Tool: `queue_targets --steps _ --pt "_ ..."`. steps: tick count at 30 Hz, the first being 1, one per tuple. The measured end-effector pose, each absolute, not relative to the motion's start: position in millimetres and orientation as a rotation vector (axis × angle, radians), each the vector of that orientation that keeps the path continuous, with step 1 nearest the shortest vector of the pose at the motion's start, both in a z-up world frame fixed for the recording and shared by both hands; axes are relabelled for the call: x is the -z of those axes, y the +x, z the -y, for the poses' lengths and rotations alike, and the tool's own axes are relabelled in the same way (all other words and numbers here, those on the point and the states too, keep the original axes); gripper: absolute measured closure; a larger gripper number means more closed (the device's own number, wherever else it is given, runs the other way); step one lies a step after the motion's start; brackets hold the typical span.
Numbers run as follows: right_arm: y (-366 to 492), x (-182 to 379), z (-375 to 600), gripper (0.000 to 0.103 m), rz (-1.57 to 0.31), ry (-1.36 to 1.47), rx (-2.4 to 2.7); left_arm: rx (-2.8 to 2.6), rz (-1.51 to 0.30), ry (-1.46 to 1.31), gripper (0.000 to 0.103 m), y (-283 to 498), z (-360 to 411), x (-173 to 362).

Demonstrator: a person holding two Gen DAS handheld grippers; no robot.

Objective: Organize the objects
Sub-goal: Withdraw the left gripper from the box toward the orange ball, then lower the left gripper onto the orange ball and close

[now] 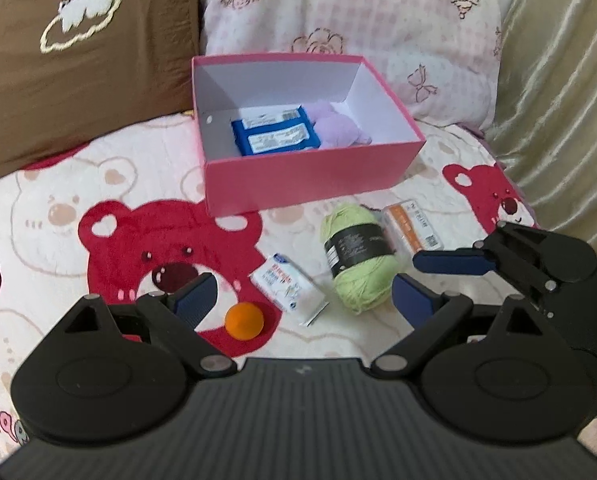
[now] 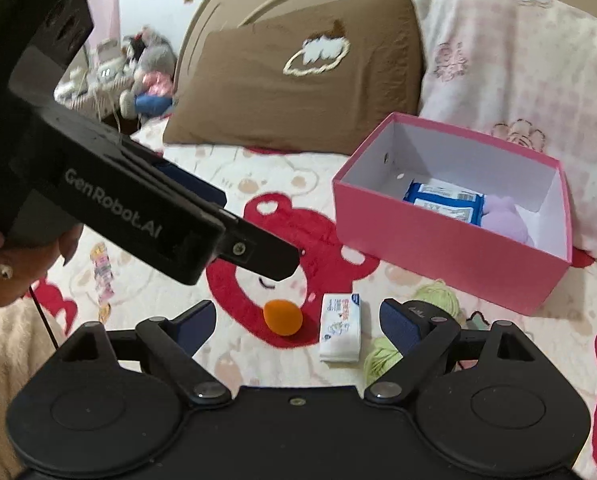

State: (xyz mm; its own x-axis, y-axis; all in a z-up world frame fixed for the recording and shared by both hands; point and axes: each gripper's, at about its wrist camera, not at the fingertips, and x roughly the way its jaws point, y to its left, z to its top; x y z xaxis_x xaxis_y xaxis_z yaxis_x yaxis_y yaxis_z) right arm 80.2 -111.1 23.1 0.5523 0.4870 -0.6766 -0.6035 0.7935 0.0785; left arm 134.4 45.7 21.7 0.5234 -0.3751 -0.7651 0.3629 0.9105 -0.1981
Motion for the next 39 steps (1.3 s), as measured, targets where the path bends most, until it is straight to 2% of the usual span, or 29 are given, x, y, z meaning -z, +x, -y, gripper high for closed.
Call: queue_targets --steps 10,22,31,39 --pt "79.2 -9.9 83.0 0.012 -0.763 -0.209 -0.679 0.441 -0.835 0.022 0.009 127.9 -61.5 1.7" --pt "87.2 6.9 45.6 0.012 -0.796 -0.375 -0.719 0.419 -0.928 -0.025 0.009 137.9 -74.7 40.6" --pt "97.0 37.9 32.2 0.012 -0.819 -0.377 -0.717 0.373 -0.995 -0.078 0.010 155.2 -78.3 66.8" --pt "109.7 60.2 42.7 0.013 -0.809 -0.228 -0.645 0.335 -1.004 -0.120 0.016 165.3 -82.0 90.3"
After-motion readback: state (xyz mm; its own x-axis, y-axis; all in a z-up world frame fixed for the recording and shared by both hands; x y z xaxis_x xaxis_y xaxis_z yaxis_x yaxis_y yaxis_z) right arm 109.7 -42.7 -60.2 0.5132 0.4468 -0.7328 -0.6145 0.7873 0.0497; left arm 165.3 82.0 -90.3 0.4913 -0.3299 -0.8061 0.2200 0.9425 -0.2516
